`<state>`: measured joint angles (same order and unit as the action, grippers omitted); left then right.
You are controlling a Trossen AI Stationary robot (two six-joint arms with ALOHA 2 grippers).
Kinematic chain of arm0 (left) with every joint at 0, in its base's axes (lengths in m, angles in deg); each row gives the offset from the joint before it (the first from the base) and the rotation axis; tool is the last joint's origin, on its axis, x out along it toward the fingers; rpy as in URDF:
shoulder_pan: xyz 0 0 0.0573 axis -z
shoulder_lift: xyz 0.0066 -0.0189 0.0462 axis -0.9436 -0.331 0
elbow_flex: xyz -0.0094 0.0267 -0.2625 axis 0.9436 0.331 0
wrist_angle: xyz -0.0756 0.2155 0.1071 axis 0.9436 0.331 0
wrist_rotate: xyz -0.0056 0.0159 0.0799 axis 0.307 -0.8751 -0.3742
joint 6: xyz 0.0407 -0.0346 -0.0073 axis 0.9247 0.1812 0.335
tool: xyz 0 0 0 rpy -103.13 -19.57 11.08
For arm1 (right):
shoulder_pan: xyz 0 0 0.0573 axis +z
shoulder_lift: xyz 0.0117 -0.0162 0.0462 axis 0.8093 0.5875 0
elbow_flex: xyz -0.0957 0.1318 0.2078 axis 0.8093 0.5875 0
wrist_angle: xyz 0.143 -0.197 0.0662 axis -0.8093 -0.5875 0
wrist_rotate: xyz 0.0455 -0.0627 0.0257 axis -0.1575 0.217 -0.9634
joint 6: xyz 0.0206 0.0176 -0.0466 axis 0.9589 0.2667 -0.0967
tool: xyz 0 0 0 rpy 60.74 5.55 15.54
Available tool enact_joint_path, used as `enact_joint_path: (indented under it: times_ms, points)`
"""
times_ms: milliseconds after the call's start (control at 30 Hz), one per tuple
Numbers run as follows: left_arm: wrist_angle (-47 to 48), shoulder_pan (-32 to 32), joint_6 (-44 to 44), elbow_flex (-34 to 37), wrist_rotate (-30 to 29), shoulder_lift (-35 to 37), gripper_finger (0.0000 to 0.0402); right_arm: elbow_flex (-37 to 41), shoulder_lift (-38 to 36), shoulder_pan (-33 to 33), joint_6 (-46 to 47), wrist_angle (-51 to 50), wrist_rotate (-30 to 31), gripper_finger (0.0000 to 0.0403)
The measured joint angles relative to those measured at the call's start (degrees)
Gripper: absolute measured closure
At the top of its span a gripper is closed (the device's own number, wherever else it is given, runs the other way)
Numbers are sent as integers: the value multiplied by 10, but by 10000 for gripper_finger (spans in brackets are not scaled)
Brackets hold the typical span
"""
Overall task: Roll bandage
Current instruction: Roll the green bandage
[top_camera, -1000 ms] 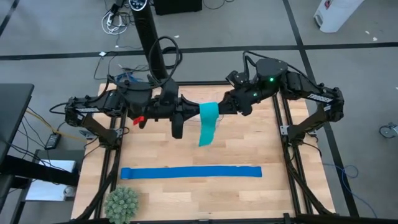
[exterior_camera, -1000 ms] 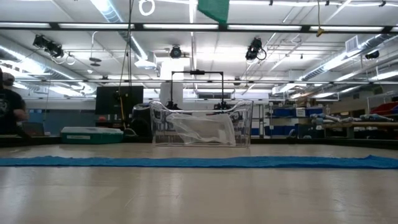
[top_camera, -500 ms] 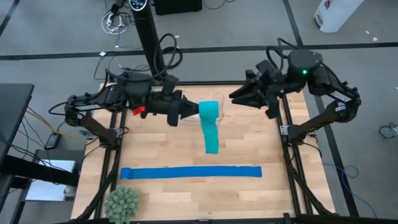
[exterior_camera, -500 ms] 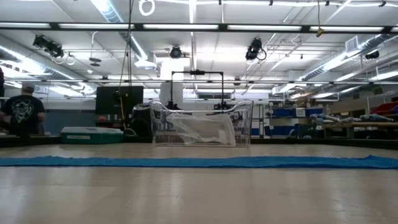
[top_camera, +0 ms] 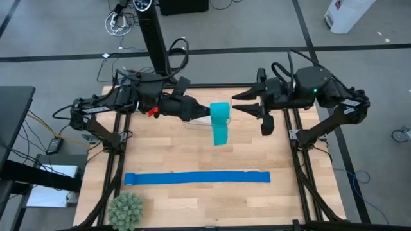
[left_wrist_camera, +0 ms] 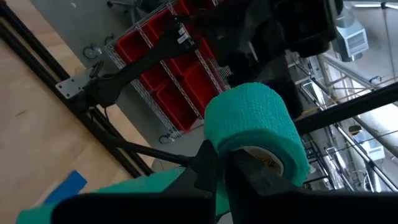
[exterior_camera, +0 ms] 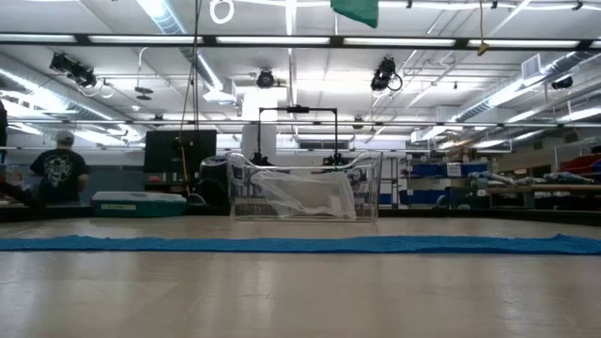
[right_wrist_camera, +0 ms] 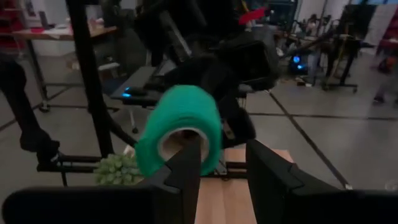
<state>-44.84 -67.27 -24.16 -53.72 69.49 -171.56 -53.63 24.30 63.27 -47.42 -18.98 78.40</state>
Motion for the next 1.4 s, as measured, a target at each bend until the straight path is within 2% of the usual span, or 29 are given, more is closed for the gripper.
enact_joint_path:
  times_ms: [233, 600, 767, 900, 1033, 1133, 1267, 1400]
  points:
    - [5, -4, -8, 0, 0, 0, 381, 0, 15, 8, -26, 7, -1, 265]
    - [4, -4, -8, 0, 0, 0, 381, 0, 19, 8, -49, 22, 3, 201]
    - [5, -4, -14, 0, 3, 0, 381, 0, 31, 8, -76, 42, -2, 202]
    - [6, -4, -39, 0, 19, 0, 381, 0, 40, 11, -94, 52, -5, 220]
    - [8, -4, -49, 0, 28, 0, 376, 0, 43, 11, -99, 53, -10, 256]
    - [12, -4, -48, 0, 22, 0, 372, 0, 44, 11, -97, 53, -19, 301]
    - [13, -3, -36, 0, 19, 0, 364, 0, 44, 11, -91, 52, -36, 382]
    - [13, -3, -8, 0, 6, 0, 349, 0, 43, 11, -66, 51, -47, 393]
